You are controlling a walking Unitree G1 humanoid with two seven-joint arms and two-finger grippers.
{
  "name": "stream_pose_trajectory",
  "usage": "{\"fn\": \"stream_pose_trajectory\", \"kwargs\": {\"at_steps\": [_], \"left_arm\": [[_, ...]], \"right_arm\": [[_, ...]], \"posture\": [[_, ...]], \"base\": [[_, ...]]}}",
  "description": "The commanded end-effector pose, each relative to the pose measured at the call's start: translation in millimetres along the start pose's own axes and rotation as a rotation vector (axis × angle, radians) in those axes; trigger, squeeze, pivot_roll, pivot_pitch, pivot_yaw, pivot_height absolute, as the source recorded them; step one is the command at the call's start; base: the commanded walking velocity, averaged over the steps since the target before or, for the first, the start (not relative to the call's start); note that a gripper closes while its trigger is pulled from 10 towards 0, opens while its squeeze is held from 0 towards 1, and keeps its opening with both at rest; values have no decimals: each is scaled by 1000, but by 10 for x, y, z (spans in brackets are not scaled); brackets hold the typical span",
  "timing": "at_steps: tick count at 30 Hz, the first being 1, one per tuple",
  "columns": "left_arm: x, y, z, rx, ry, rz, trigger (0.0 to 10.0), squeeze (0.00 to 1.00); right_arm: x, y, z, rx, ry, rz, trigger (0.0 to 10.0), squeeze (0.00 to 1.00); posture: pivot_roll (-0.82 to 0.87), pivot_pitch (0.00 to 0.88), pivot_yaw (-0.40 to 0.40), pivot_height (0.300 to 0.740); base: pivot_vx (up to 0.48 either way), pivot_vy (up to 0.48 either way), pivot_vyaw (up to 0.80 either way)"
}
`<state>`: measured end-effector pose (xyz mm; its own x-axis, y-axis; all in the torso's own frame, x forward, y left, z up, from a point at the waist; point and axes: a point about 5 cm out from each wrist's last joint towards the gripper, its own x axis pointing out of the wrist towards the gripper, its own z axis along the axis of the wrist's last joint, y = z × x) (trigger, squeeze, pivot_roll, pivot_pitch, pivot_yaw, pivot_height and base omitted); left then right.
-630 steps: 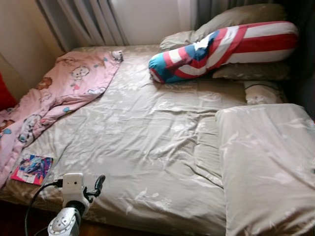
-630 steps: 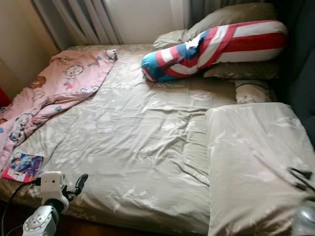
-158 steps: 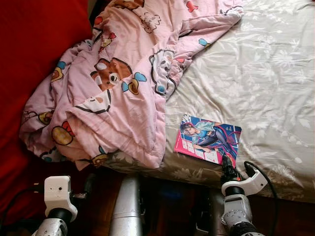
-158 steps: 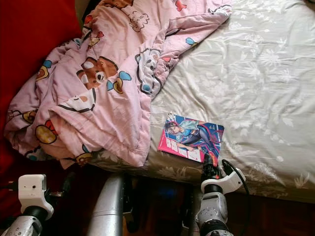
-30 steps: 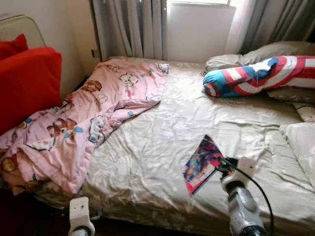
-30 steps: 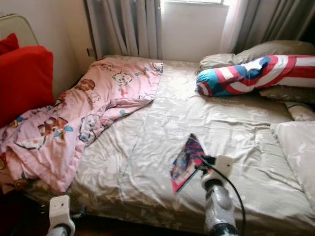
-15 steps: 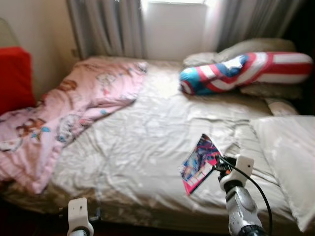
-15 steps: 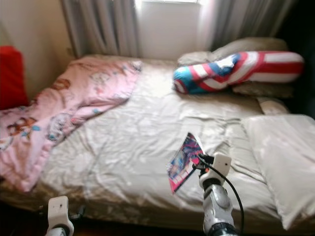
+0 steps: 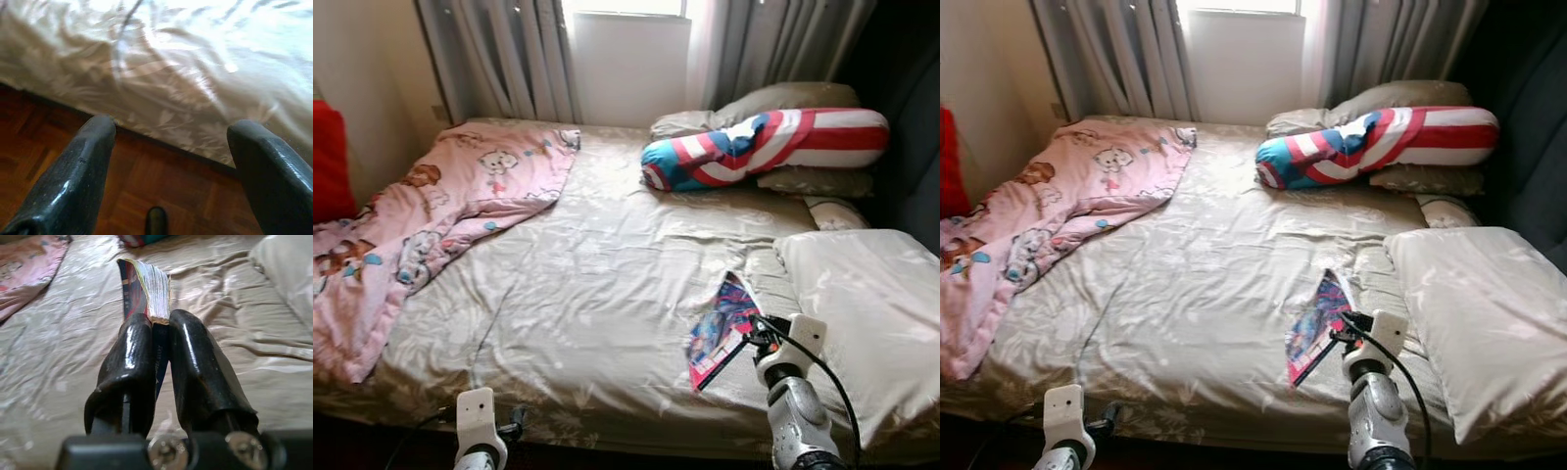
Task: Clean up the room
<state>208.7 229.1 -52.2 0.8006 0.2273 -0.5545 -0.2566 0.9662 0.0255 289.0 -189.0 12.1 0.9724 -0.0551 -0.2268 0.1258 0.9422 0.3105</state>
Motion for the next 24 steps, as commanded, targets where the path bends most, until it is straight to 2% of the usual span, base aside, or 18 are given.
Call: {"fn": "stream_pose_trajectory", "kwargs": {"at_steps": [1, 11, 17, 19, 24], "left_arm": [[5, 4, 10, -1, -1, -3, 10000, 0], [9, 9, 18, 18, -1, -10, 10000, 0], [13, 19, 26, 19, -1, -7, 10000, 0], [13, 21, 27, 19, -2, -7, 10000, 0], [14, 15, 46, 19, -18, -6, 10000, 0]], "right_arm": [[53, -4, 125, -7, -47, 1, 10000, 0], [68, 6, 114, 14, -30, -10, 10000, 0], [81, 23, 128, 25, -37, -7, 10000, 0], [81, 24, 129, 19, -39, -7, 10000, 0], [62, 23, 92, 18, -27, -7, 10000, 0]], "posture": [[-45, 0, -32, 740], [-44, 0, -29, 740], [-40, 0, -28, 740], [-40, 0, -28, 740], [-41, 0, -26, 740]], "base": [[244, 0, 0], [296, 0, 0], [333, 0, -683], [334, 0, 0], [0, 0, 0]]}}
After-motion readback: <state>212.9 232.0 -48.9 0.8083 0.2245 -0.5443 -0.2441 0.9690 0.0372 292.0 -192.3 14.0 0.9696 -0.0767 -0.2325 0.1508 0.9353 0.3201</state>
